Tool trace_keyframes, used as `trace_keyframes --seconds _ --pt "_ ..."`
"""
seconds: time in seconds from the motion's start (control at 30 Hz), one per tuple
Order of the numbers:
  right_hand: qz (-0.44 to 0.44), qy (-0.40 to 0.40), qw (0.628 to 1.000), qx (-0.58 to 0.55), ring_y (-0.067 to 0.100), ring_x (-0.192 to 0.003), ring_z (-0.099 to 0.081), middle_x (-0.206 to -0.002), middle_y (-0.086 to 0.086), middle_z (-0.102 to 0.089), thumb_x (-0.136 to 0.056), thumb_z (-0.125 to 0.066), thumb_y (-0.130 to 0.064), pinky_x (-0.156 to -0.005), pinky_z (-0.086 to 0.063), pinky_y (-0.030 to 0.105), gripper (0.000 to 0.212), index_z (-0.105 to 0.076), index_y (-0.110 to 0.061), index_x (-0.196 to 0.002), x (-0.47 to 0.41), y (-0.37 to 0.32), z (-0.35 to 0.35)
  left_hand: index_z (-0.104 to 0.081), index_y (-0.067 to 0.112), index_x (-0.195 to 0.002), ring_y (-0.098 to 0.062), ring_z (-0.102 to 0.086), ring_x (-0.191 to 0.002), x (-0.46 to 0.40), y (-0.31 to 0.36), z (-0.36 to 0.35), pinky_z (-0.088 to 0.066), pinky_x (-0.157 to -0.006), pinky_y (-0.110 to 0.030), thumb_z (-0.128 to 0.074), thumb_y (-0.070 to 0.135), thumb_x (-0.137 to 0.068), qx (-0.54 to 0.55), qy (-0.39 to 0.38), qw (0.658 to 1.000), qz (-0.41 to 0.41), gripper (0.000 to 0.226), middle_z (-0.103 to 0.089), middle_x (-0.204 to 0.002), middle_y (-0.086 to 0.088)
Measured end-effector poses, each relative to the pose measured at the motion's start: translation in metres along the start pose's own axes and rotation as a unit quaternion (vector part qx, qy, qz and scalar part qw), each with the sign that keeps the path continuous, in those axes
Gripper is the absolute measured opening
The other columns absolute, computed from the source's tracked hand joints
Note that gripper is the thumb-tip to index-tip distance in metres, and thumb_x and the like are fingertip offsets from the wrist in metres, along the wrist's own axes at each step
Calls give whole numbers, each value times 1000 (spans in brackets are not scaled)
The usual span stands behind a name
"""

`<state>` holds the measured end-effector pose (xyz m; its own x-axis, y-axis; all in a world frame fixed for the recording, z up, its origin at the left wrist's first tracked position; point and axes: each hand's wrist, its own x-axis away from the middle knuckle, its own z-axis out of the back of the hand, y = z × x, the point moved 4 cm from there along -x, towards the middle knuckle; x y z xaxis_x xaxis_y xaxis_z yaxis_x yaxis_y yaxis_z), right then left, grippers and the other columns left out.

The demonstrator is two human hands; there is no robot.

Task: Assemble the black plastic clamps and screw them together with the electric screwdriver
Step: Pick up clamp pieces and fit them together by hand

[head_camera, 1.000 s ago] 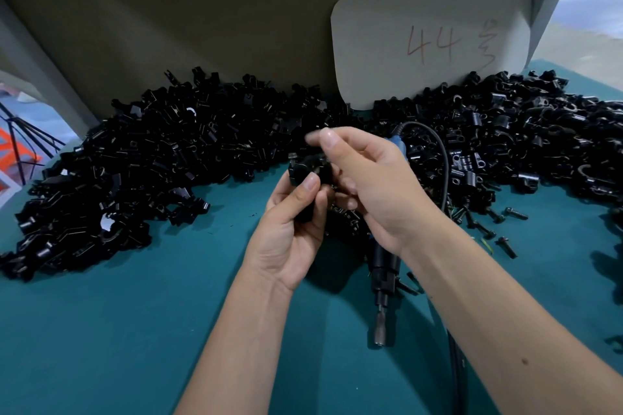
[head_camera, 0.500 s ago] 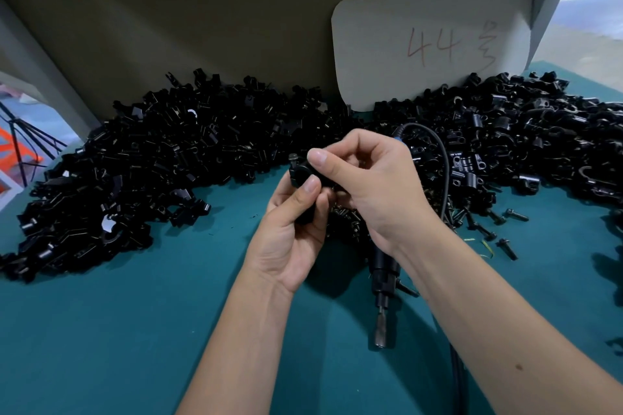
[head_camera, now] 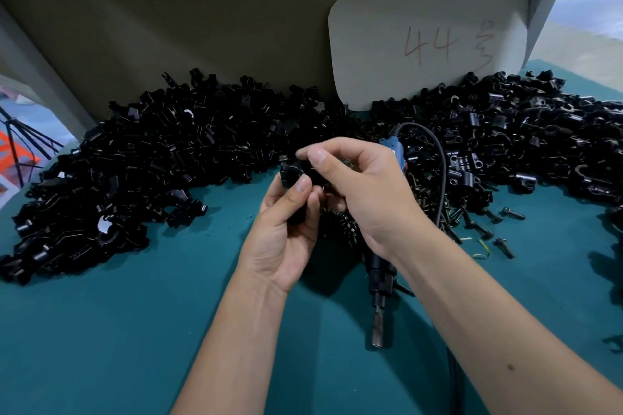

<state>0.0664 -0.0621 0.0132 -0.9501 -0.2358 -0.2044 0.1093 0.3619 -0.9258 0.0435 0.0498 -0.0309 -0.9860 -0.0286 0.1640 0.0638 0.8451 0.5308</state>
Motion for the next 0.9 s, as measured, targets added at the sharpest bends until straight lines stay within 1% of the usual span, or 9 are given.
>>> trace_keyframes --seconds 0.17,0.2,0.27,0.33,0.43,0.5,0.6,0.77,0.9 --pt "15 74 996 48 14 -56 -58 -69 8 -63 -86 -85 -17 -49 -49 24 29 -61 -16 -71 0 2 6 -55 10 -131 -15 -74 -76 0 -2 -1 -58 -60 -17 -75 -3 -71 -25 -4 1000 -15 66 -75 -96 -10" --pt "24 76 995 64 13 -60 -58 -71 6 -62 -88 -84 -21 -53 -50 24 27 -63 -16 -73 -1 2 8 -59 10 -131 -15 -75 -78 0 -2 -2 -59 -63 -18 -76 -3 -71 -60 -11 998 -25 64 -75 -95 -11" --pt "31 54 995 83 14 -72 -60 -81 2 -65 -93 -79 -22 -67 -55 27 10 -74 -18 -85 -3 3 9 -74 16 -108 -16 -75 -81 -2 -2 -5 -60 -70 -22 -78 0 -71 -147 -30 987 -64 41 -72 -93 -14" --pt "31 38 994 102 14 -78 -65 -88 3 -72 -94 -77 -15 -74 -56 26 4 -81 -16 -94 -4 4 9 -75 19 -91 -20 -74 -84 0 -2 -8 -60 -76 -27 -80 4 -71 -208 -36 972 -101 26 -67 -93 -20" --pt "23 48 993 108 8 -66 -65 -72 -3 -72 -92 -78 -12 -63 -53 23 6 -80 -14 -86 -4 5 9 -72 16 -98 -26 -74 -90 1 1 -6 -60 -81 -32 -81 5 -76 -232 -40 965 -114 26 -70 -100 -23" --pt "22 61 993 96 11 -65 -64 -70 -1 -71 -92 -78 -14 -59 -55 27 7 -79 -11 -86 -4 4 11 -65 5 -114 -26 -74 -97 1 2 -6 -60 -83 -33 -76 7 -87 -212 -65 970 -99 29 -72 -110 -23" --pt "25 67 995 69 4 -60 -61 -68 -3 -68 -92 -79 -11 -48 -49 20 9 -78 -8 -84 -4 3 13 -58 -5 -127 -24 -73 -100 1 3 -7 -59 -84 -32 -68 14 -92 -194 -64 974 -99 41 -70 -118 -24" --pt "5 33 999 29 6 -79 -67 -83 -3 -76 -91 -77 -7 -68 -53 17 6 -81 -12 -93 -3 0 12 -68 7 -107 -27 -74 -101 2 4 -6 -60 -86 -33 -70 13 -87 -191 -59 974 -109 21 -71 -116 -25" --pt "-17 58 998 0 14 -67 -66 -69 2 -69 -83 -85 -13 -58 -54 24 25 -70 -20 -64 -3 2 10 -76 8 -102 -26 -75 -100 -1 1 -6 -61 -82 -33 -73 12 -82 -187 -75 973 -112 20 -76 -108 -18"
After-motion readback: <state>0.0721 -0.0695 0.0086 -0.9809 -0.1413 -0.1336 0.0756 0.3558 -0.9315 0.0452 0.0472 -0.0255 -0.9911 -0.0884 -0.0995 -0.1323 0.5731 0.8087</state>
